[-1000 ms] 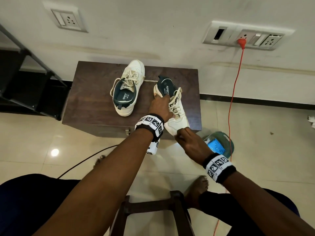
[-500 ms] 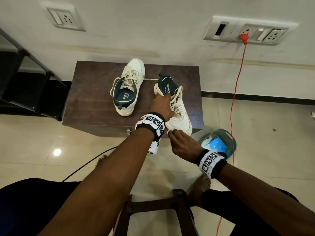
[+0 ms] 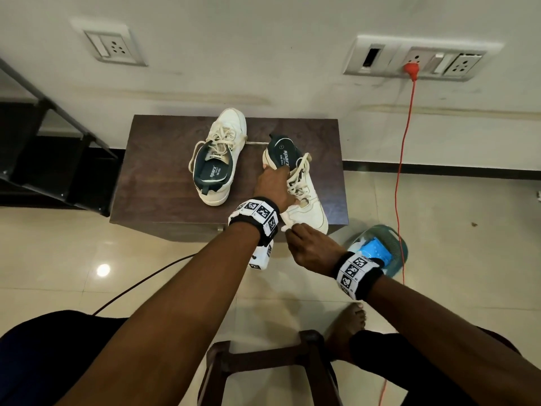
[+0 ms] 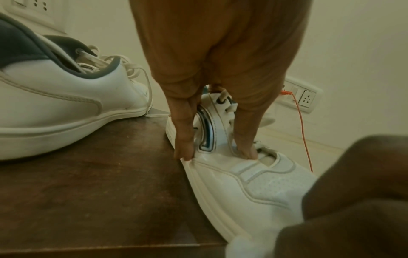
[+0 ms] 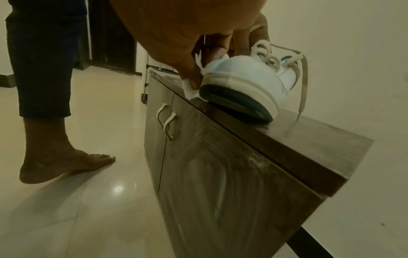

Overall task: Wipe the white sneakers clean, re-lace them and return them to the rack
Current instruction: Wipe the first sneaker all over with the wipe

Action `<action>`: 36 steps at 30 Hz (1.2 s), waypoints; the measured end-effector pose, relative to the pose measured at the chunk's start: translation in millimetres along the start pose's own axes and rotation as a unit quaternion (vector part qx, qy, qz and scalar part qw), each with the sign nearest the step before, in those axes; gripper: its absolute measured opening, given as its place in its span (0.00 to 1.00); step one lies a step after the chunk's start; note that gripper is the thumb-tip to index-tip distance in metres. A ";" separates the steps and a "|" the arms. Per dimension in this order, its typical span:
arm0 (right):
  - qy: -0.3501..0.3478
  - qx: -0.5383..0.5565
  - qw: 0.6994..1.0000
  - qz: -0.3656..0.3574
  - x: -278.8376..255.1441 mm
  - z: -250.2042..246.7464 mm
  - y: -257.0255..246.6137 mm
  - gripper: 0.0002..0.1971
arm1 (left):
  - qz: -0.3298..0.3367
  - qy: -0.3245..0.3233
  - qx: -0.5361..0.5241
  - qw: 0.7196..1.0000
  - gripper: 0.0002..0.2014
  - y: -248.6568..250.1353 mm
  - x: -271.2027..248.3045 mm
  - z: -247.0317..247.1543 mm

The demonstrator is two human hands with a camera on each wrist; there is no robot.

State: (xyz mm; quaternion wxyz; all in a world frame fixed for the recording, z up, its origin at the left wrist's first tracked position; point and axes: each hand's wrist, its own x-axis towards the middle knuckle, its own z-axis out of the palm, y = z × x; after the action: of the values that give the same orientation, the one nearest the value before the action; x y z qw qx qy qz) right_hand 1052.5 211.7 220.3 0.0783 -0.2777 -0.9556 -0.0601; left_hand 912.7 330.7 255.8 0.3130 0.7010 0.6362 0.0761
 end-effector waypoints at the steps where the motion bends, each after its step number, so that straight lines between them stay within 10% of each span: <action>1: -0.001 0.003 1.000 0.009 -4.3 -0.5 -1.3 0.12 | 0.001 0.000 0.003 1.000 0.25 -0.1 0.5 0.2; 18: -0.050 -0.014 0.991 -0.120 -36.6 -13.9 12.1 0.14 | 0.022 -0.029 0.066 0.997 0.30 5.0 5.6 -9.2; 25: 0.060 0.056 0.994 0.077 -36.1 -3.5 -9.7 0.11 | 0.019 -0.041 0.065 0.997 0.29 8.8 2.3 -20.8; 28: 0.118 0.196 0.931 0.284 -48.7 1.6 -20.6 0.11 | 0.019 -0.045 0.053 0.997 0.29 7.8 0.4 -24.8; 36: 0.258 0.486 0.600 0.580 -35.1 3.2 -42.8 0.17 | 0.028 -0.044 0.037 0.998 0.31 5.1 -2.1 -25.2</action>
State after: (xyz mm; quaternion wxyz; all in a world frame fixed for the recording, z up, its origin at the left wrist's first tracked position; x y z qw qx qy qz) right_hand 1058.3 158.0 207.6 0.4639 -0.6673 -0.4215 0.4024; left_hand 903.9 337.4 279.1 0.3119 0.7324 0.6045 0.0304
